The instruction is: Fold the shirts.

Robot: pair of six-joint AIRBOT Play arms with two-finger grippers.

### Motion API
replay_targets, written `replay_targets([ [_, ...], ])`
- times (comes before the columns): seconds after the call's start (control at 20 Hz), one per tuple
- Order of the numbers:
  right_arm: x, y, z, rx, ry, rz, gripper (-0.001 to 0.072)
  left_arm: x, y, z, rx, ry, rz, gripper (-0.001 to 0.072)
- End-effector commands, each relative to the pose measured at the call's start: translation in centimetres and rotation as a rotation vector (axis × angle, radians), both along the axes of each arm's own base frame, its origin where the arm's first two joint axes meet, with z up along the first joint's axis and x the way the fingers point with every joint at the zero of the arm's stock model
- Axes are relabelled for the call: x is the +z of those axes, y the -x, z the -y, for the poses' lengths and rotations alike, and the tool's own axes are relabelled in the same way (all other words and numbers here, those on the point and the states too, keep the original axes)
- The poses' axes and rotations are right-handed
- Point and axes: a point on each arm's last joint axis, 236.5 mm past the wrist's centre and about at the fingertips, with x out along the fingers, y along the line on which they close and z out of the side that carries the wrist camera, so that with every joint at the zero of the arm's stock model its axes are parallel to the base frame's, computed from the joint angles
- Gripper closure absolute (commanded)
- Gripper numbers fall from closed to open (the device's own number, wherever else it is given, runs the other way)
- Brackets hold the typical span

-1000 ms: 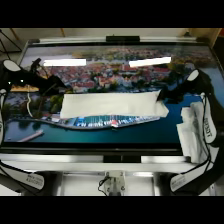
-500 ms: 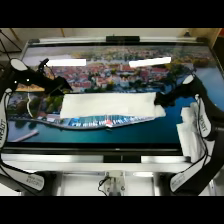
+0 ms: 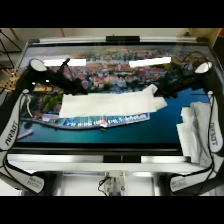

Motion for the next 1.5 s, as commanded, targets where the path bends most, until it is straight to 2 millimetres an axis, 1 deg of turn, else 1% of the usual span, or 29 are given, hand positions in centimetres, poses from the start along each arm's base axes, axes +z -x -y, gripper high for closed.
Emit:
replay_targets([
  [0.0, 7.5, 2.6, -1.1, 0.015, -0.022, 0.099, 0.0650, -2.4, 2.0, 7.4, -0.071, 0.016, 0.025, 0.0675],
  [0.1, 10.1, 4.5, -1.3, 0.023, -0.016, 0.122, 0.0650, -3.0, 2.8, 11.3, -0.040, 0.067, 0.034, 0.0675],
  [0.25, 13.0, 6.3, -1.8, 0.020, -0.019, 0.155, 0.0650, -3.0, 4.1, 17.8, 0.022, 0.193, 0.013, 0.0674],
  [0.3, 13.9, 6.9, -2.2, 0.019, -0.030, 0.166, 0.0650, -3.3, 4.9, 19.9, 0.031, 0.225, -0.009, 0.0674],
  [0.4, 15.5, 7.7, -2.9, 0.021, -0.061, 0.186, 0.0650, -5.1, 7.1, 24.0, 0.039, 0.260, -0.062, 0.0675],
  [0.5, 16.2, 7.9, -3.3, 0.016, -0.082, 0.194, 0.0650, -6.7, 9.4, 26.9, 0.037, 0.290, -0.124, 0.0675],
  [0.55, 16.2, 7.9, -3.3, 0.012, -0.085, 0.189, 0.0650, -7.1, 9.9, 27.6, 0.018, 0.297, -0.123, 0.0676],
  [0.6, 16.2, 7.8, -3.3, 0.007, -0.083, 0.190, 0.0650, -7.1, 9.2, 27.3, 0.013, 0.294, -0.090, 0.0677],
  [0.65, 16.3, 7.6, -3.4, 0.003, -0.083, 0.198, 0.0651, -6.6, 7.9, 26.3, 0.030, 0.294, -0.072, 0.0677],
  [0.7, 16.2, 7.3, -3.7, 0.004, -0.080, 0.205, 0.0650, -5.8, 6.3, 24.4, 0.037, 0.284, -0.044, 0.0677],
  [0.75, 16.0, 7.0, -4.2, 0.007, -0.075, 0.213, 0.0650, -4.8, 4.8, 22.1, 0.036, 0.265, -0.008, 0.0678],
  [0.8, 15.5, 6.5, -4.9, 0.015, -0.072, 0.214, 0.0650, -3.5, 3.2, 19.3, 0.038, 0.241, 0.027, 0.0678],
  [0.85, 14.9, 6.0, -5.9, 0.030, -0.074, 0.211, 0.0650, -2.1, 1.7, 16.1, 0.053, 0.205, 0.059, 0.0678],
  [0.95, 12.9, 4.5, -9.0, 0.063, -0.092, 0.201, 0.0650, 1.2, -1.3, 8.6, 0.116, 0.104, 0.154, 0.0678],
  [1.0, 11.8, 3.7, -10.9, 0.084, -0.101, 0.206, 0.0650, 3.3, -2.6, 4.2, 0.165, 0.053, 0.207, 0.0678],
  [1.05, 10.7, 3.0, -13.3, 0.119, -0.118, 0.219, 0.0650, 5.7, -3.5, -0.2, 0.222, 0.010, 0.257, 0.0678],
  [1.1, 9.4, 2.5, -15.6, 0.140, -0.135, 0.218, 0.0650, 7.9, -3.9, -4.0, 0.276, -0.019, 0.302, 0.0678],
  [1.2, 5.7, 1.9, -20.3, 0.171, -0.142, 0.195, 0.0650, 12.5, -3.6, -10.7, 0.383, -0.039, 0.373, 0.0678],
  [1.3, 0.8, 2.3, -24.9, 0.199, -0.147, 0.132, 0.0650, 16.3, -2.2, -15.5, 0.464, -0.055, 0.432, 0.0677],
  [1.35, -1.4, 2.6, -27.3, 0.196, -0.171, 0.092, 0.0632, 18.0, -1.3, -17.2, 0.498, -0.065, 0.466, 0.0677],
  [1.4, -3.0, 2.7, -29.5, 0.171, -0.215, 0.057, 0.0465, 19.4, -0.5, -18.5, 0.525, -0.074, 0.496, 0.0677],
  [1.45, -3.8, 2.4, -31.0, 0.144, -0.267, 0.039, 0.0146, 20.7, 0.2, -19.4, 0.547, -0.081, 0.527, 0.0677],
])
